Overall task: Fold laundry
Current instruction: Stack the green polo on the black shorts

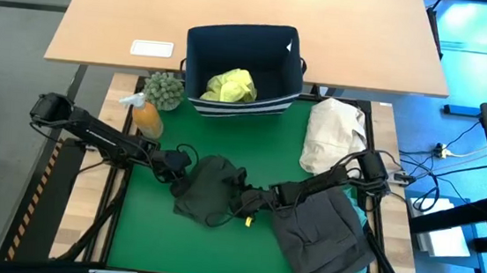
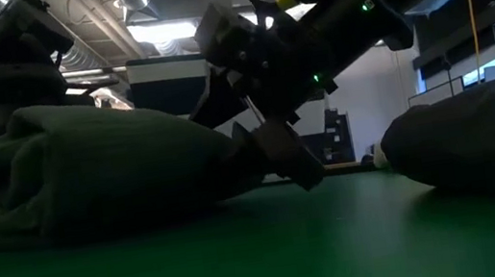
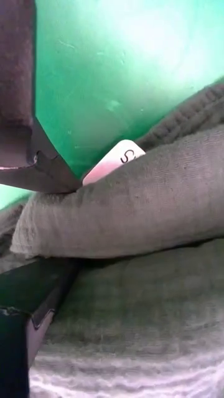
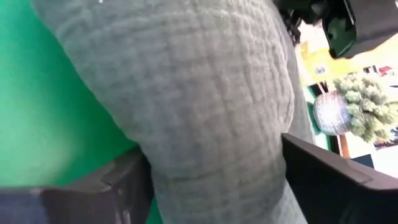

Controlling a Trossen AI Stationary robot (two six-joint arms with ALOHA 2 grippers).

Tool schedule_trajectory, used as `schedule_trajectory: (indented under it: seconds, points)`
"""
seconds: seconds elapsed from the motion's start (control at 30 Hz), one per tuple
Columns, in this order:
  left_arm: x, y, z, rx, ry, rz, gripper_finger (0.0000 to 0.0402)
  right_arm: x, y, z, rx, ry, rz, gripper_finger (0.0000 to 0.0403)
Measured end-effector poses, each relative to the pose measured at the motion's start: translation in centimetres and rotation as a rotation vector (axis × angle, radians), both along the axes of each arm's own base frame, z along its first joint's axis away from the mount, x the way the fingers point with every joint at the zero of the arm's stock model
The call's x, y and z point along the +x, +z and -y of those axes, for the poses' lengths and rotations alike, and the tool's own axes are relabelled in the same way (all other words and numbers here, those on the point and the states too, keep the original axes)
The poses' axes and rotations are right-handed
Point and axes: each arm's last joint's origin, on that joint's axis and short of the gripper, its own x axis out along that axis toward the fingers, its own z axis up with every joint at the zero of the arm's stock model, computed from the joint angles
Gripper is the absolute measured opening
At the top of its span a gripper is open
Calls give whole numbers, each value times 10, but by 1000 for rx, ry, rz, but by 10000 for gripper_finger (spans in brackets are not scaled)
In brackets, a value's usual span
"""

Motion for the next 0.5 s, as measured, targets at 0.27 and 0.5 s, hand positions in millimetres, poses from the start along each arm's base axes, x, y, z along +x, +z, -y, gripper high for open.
schedule_trajectory:
  seconds: [0.27, 0.5]
  points:
    - [0, 0, 0, -9, 16, -2, 165, 1, 1, -1, 23, 32, 4, 269]
    - [0, 0, 0, 5, 8, 1, 165, 0, 0, -1, 24, 30, 3, 159]
